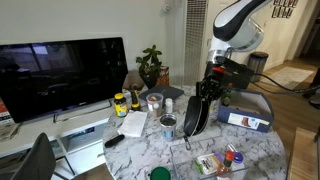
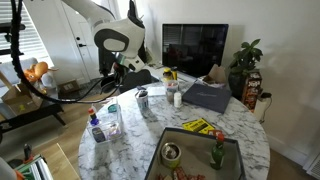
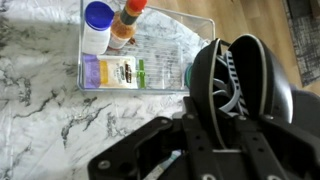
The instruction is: Move the case from the clear box to the middle of the table
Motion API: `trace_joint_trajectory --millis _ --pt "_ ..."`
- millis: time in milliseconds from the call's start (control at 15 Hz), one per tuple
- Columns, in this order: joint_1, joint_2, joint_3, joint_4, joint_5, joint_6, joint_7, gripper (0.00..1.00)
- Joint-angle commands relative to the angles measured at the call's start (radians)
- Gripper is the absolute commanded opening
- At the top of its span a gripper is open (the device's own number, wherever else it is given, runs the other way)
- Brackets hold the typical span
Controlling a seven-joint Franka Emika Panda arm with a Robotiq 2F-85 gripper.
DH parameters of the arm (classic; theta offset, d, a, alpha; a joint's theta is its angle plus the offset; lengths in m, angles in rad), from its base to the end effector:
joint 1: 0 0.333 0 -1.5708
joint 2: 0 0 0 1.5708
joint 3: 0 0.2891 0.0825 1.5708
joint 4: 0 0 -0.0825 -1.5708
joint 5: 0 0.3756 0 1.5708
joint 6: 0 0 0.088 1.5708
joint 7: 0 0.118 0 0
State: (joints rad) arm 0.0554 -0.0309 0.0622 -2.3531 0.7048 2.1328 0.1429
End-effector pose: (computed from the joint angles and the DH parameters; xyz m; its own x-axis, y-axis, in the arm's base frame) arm 0.4698 0.0900 0.3051 0.8705 -0.3512 -0.3448 -0.4787 -0.7671 -0.4272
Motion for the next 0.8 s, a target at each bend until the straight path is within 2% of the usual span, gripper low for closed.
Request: trace_joint_trajectory --millis 0,133,333,533,733 --pt "-0.049 0.042 -0.056 0.019 0.052 -0.025 0.047 0.03" --pt "-0.086 0.081 -0.097 0.022 0.060 -0.070 0.031 0.03" --pt "-0.129 0.182 -0.141 0.038 0.074 -0.010 0.029 0.03" --pt "-0.158 0.312 -0.150 0.113 0.132 -0.004 -0.033 0.03" --pt "-0.170 0.433 -0.145 0.218 0.116 -0.038 -0.037 0.03"
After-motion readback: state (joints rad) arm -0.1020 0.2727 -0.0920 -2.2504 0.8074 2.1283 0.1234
